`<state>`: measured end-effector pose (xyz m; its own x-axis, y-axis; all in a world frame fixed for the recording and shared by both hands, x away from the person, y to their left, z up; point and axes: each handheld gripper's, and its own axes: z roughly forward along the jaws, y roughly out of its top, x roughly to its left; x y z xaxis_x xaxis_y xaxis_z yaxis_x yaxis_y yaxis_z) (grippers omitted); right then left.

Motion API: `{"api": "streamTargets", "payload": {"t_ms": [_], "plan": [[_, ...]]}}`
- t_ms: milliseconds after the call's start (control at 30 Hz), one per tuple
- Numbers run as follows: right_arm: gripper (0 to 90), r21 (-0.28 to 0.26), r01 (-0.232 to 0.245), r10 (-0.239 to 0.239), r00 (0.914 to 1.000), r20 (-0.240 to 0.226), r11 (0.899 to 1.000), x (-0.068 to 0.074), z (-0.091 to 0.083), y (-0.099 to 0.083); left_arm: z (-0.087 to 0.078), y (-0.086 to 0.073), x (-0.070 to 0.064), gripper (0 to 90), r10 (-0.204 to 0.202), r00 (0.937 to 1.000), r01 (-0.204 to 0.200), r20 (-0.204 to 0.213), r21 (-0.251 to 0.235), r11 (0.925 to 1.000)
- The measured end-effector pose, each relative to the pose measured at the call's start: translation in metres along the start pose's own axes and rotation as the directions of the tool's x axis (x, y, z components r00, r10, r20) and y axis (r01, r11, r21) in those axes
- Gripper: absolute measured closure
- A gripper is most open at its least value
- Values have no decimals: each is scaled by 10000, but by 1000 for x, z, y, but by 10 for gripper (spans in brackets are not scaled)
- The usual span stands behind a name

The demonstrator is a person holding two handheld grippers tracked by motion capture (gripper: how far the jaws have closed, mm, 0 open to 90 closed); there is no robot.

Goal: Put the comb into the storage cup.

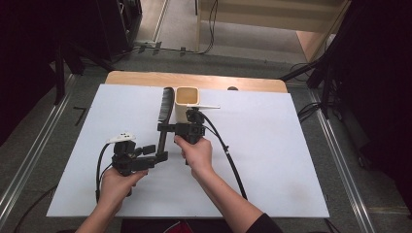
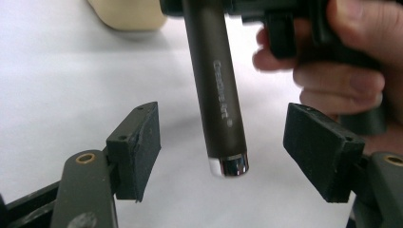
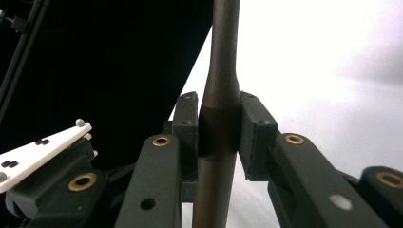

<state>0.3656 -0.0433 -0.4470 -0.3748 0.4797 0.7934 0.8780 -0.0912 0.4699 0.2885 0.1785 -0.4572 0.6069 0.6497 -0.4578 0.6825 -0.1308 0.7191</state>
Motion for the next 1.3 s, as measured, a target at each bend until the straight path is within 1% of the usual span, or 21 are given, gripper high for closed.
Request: {"api": "streamTargets", "payload": {"t_ms": [100,133,200,233,300,367,467,533,633,667,733,800,867,933,967,1033,1133,1233,1300], "plan": [[698,43,125,-126,9998,170,9999,0,-3,0,3,-1,0,297,245,9996,-250,107,430,9988],[698,31,249,-249,9995,210,9997,0,-3,0,4,-2,0,297,349,9993,-354,92,597,9976],[698,58,268,-269,9992,282,9996,-1,-5,0,6,-4,0,297,489,9988,-495,91,965,9941],[698,54,297,-298,9991,294,9995,-1,-6,0,7,-5,0,297,486,9988,-489,48,1050,9933],[698,92,244,-247,9991,343,9997,-2,-7,0,8,-5,-1,297,446,9989,-463,166,1138,9924],[698,81,338,-341,9986,411,9994,-3,-8,-1,8,-4,-1,298,509,9985,-530,208,1183,9916],[698,53,500,-502,9973,541,9987,-5,-11,-1,8,-5,-1,298,624,9976,-658,289,1385,9882],[699,7,655,-654,9957,658,9979,-5,-13,-1,7,-6,0,298,764,9966,-804,312,1587,9840],[699,-34,798,-793,9939,765,9968,-6,-17,-1,5,-7,1,300,906,9956,-933,230,1811,9790],[699,-50,821,-815,9934,812,9966,-6,-18,-1,4,-7,1,300,1063,9941,-1083,208,1898,9758],[699,-69,906,-897,9924,845,9959,-7,-20,-1,3,-8,2,300,1243,9919,-1269,257,2070,9701],[699,-71,927,-917,9922,848,9957,-8,-22,-1,1,-9,4,300,1507,9880,-1542,329,2244,9622],[699,-55,922,-914,9918,893,9957,-9,-23,-2,1,-11,5,300,1574,9866,-1632,436,2368,9577],[699,-26,957,-950,9914,895,9954,-9,-24,-2,-1,-13,7,299,1843,9815,-1913,513,2514,9488],[699,-13,1004,-999,9909,905,9949,-9,-24,-2,-1,-14,8,300,1929,9800,-1990,490,2578,9455],[699,-18,1027,-1021,9906,913,9947,-9,-25,-2,-3,-15,10,300,2188,9747,-2228,450,2642,9384],[698,-83,1205,-1193,9887,905,9927,-8,-26,-3,-5,-18,13,299,2390,9700,-2418,436,2710,9317],[699,-49,1214,-1205,9887,892,9926,-8,-27,-3,-8,-20,16,299,2554,9660,-2561,395,2782,9258],[699,-38,1281,-1273,9880,879,9918,-8,-28,-3,-11,-22,17,299,2673,9630,-2664,351,2767,9233]]}}
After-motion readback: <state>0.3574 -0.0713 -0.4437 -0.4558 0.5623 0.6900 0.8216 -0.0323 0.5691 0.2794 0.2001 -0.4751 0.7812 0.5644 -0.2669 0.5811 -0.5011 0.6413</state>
